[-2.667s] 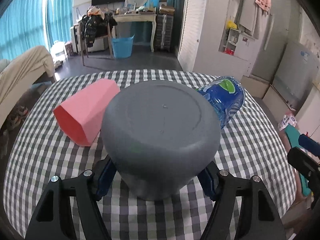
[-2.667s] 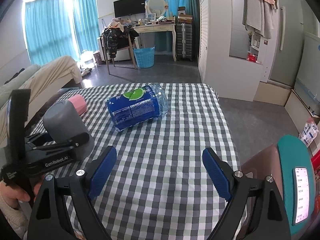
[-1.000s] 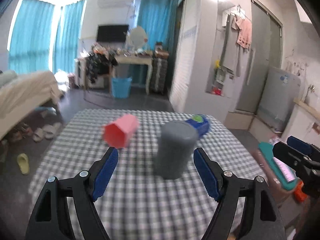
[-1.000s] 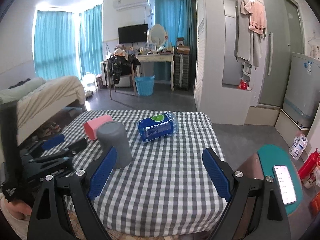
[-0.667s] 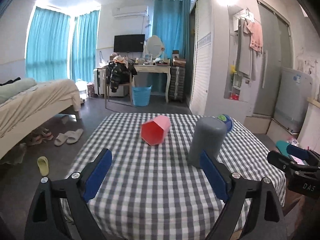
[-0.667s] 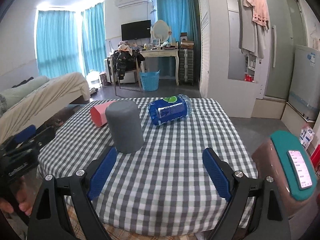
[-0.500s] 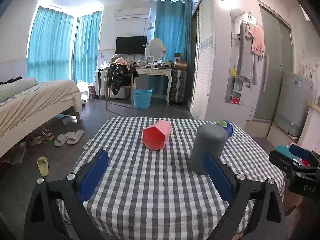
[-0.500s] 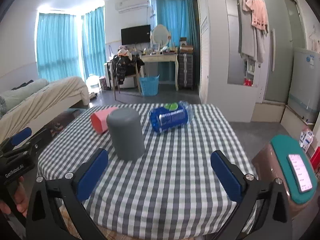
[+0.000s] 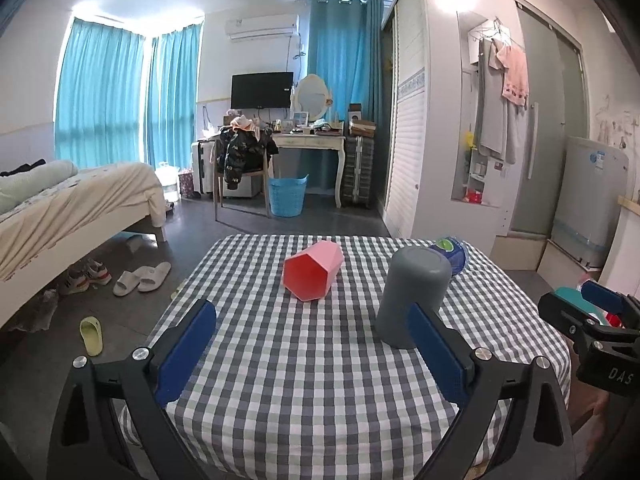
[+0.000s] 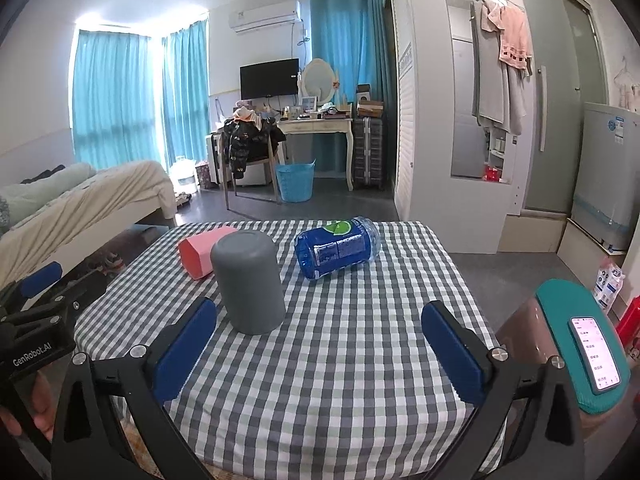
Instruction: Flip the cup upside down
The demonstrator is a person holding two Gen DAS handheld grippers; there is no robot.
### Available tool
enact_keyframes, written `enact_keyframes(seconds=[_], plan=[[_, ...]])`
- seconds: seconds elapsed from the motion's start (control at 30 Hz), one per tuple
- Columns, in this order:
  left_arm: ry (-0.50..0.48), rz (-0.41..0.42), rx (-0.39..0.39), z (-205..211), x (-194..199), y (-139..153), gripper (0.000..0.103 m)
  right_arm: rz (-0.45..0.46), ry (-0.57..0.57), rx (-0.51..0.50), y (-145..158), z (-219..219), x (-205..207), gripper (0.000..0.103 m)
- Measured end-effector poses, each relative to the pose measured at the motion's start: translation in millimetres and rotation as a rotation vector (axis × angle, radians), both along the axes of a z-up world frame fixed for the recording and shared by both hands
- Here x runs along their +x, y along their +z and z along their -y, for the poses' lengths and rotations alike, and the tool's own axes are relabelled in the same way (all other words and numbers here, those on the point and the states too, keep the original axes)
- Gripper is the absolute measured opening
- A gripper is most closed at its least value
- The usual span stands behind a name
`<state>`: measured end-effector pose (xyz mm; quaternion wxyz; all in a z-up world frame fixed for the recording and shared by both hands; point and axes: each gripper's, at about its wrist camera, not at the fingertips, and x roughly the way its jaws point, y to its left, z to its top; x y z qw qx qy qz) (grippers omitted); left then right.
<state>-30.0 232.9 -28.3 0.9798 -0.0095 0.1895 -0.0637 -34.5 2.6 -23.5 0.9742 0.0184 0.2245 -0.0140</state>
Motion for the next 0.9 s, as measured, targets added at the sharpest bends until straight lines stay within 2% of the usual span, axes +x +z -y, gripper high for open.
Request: enact_keyframes(seconds=[0.9], plan=[[-0.003, -0.011, -0.002, 0.4, -1.6, -5.3, 0.099, 0.005, -0.001, -0.007, 3.1, -3.4, -6.7, 0.103]])
